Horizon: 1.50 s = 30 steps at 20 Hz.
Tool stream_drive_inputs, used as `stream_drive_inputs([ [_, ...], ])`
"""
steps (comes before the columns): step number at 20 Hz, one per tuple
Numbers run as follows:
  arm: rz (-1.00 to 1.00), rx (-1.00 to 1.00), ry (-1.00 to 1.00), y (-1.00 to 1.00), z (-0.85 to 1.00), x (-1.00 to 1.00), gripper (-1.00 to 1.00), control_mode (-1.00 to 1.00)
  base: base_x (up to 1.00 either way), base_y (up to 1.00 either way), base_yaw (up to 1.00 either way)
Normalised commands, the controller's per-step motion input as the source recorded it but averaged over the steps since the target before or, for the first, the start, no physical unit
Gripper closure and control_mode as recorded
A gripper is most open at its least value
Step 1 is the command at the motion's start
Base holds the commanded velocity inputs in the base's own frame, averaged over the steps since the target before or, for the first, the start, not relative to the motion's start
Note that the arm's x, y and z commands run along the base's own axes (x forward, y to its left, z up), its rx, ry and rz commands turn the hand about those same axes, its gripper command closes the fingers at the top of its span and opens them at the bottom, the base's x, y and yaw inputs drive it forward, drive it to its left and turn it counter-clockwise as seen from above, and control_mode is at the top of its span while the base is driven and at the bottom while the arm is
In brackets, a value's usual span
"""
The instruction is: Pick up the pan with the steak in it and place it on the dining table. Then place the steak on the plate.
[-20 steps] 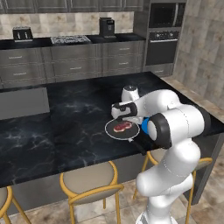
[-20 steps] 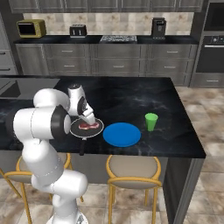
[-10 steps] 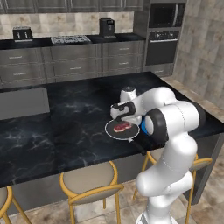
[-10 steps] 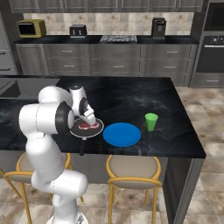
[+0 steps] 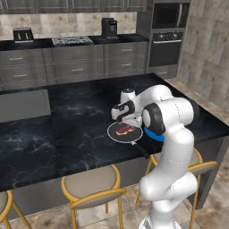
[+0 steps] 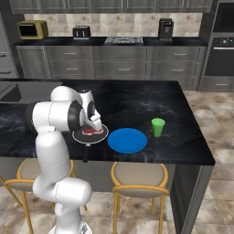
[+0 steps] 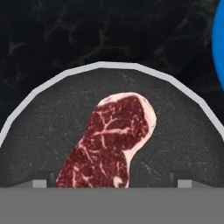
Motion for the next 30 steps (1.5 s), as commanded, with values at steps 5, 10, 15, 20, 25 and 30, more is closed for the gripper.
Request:
stream_drive_inputs([
  [5,-0.1,0.0,0.03,-0.1,-0.29,0.0,-1.0,-1.0,0.0,0.0,0.0],
  [10,-0.09,0.01,0.0,-0.09,-0.14,0.0,-1.0,-1.0,0.0,0.0,0.0],
  [15,-0.02,0.0,0.0,0.0,-0.03,0.0,-1.0,-1.0,0.0,0.0,0.0],
  [20,-0.02,0.0,0.01,0.04,-0.02,0.21,-1.0,-1.0,0.0,0.0,0.0],
  [25,-0.06,0.0,0.01,0.01,-0.17,0.17,-1.0,-1.0,0.0,0.0,0.0],
  [30,-0.06,0.0,0.0,0.0,-0.2,0.09,-1.0,-1.0,0.0,0.0,0.0],
])
